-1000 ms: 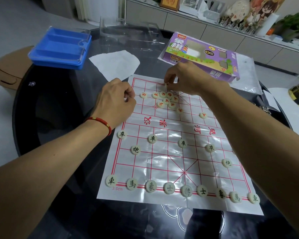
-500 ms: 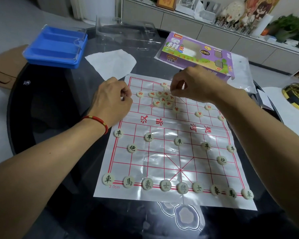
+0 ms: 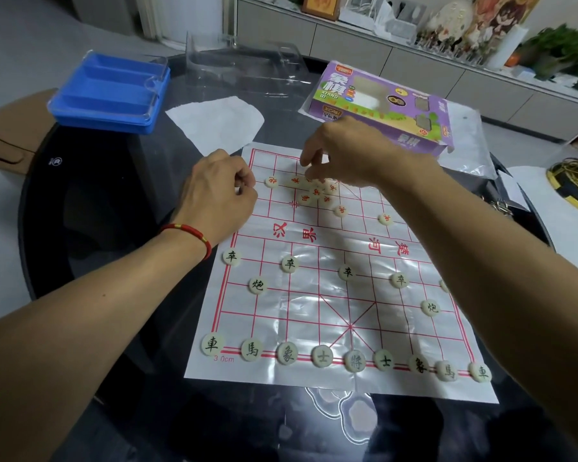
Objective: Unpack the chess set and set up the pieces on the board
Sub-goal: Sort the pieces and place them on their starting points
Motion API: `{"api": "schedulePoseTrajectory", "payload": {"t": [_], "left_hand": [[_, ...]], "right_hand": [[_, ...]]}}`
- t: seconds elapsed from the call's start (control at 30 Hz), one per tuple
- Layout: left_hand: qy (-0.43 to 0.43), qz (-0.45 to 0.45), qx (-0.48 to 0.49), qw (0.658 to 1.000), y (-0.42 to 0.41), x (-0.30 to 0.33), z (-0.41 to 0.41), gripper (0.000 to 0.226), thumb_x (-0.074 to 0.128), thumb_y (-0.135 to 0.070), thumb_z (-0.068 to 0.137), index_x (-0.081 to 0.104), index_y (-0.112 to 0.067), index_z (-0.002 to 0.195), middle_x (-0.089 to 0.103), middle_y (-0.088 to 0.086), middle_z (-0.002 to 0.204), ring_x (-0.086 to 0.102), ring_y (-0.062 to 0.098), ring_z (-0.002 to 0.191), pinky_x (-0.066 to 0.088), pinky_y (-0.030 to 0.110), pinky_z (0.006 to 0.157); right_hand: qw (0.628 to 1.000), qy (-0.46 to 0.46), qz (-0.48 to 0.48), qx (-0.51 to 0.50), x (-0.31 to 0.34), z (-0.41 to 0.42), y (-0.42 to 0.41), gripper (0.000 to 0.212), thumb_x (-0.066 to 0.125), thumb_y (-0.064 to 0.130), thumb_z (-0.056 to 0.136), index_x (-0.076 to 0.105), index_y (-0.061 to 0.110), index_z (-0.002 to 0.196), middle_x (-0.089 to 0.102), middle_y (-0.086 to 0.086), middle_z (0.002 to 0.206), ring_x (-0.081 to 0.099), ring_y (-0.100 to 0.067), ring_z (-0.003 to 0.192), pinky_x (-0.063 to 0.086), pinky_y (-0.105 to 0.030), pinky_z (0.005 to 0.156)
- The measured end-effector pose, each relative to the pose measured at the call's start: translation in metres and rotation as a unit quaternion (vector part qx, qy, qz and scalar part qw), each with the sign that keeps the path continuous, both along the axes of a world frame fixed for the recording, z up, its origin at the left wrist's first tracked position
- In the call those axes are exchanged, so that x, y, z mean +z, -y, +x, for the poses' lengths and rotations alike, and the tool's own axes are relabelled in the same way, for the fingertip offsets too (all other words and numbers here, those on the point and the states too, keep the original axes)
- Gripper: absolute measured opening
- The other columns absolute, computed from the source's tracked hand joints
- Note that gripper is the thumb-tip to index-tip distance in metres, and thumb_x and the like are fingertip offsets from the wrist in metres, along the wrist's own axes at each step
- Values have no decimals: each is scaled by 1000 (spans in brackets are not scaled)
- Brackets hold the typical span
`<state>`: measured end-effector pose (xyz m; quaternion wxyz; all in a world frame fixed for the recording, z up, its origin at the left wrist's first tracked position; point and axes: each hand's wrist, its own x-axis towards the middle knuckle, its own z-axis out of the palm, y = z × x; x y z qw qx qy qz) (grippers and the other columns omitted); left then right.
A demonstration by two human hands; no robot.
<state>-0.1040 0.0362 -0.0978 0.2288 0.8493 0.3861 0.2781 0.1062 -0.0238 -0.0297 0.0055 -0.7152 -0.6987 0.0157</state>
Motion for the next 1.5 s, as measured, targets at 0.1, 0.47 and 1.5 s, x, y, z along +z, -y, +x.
{"api": "schedulePoseTrajectory", "payload": {"t": [0.1, 0.47, 1.5], "left_hand": [[4, -1, 2, 1000, 0, 0, 0, 6, 64, -13, 90, 69, -15, 93, 60, 5, 104, 55, 17, 91, 44, 26, 76], [1, 2, 5, 1000, 0, -1, 0, 4, 65, -13, 91, 67, -16, 91, 61, 5, 104, 55, 16, 89, 44, 25, 75], [-4, 3, 12, 1000, 2, 1, 1, 8, 64, -16, 94, 69, -11, 98, 61, 7, 108, 55, 14, 91, 40, 18, 73]], "right_hand": [[999, -13, -31, -10, 3, 0, -4, 23, 77, 31, 88, 77, 23, 110, 75, 3, 106, 70, -15, 92, 60, -41, 83], [997, -40, 32, -52, 19, 30, 12, 23, 79, 18, 85, 76, 19, 108, 75, 1, 101, 70, -14, 90, 59, -36, 86], [997, 27, 16, -64, -17, 71, 29, 35, 77, 10, 87, 70, 11, 121, 73, -7, 113, 68, -24, 97, 55, -30, 80]]}}
